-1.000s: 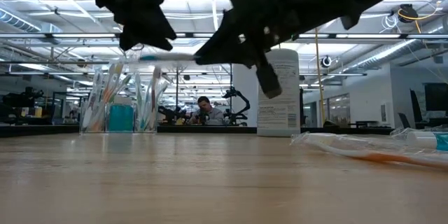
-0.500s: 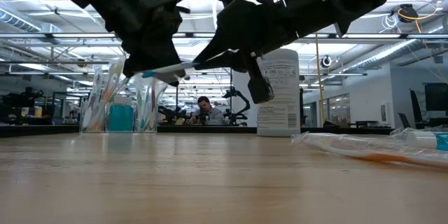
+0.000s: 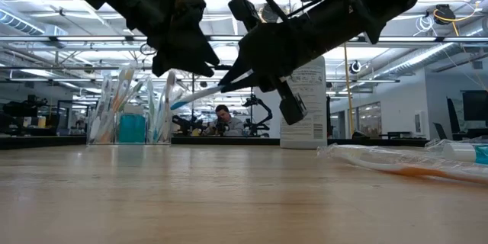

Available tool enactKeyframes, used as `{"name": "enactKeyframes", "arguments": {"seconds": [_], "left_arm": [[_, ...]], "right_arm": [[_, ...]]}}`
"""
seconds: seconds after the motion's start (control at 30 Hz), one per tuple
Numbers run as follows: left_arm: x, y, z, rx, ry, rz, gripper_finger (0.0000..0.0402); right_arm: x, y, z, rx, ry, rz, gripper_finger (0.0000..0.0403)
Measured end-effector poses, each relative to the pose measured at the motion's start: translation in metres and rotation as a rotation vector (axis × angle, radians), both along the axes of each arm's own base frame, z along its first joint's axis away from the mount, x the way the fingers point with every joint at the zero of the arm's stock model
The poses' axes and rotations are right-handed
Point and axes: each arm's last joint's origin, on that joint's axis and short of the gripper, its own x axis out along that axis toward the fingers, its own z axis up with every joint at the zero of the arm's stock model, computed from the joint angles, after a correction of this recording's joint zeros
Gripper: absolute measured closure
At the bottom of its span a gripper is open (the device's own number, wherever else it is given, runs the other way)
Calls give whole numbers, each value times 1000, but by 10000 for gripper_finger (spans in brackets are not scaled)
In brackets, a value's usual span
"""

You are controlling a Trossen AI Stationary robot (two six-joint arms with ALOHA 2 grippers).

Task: Pick & Place toothbrushing station
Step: Put the blue toothbrush into the transparent organizer

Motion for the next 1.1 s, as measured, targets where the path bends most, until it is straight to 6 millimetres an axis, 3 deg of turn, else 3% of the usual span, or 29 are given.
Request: {"name": "enactKeyframes", "arguments": {"seconds": [0.3, 0.63, 0.93, 1.1], "left_arm": [[-1, 0, -13, 21, 92, 32, 256], [5, 0, -15, 28, 59, -9, 260], [5, 2, -15, 36, 62, -17, 359], [5, 7, -15, 13, 59, -28, 366]], "right_arm": [[3, -1, 6, 96, -107, -29, 387], [4, -2, 9, 118, -154, -32, 387], [4, -2, 10, 120, -165, -33, 365], [4, -1, 10, 121, -164, -29, 334]]}}
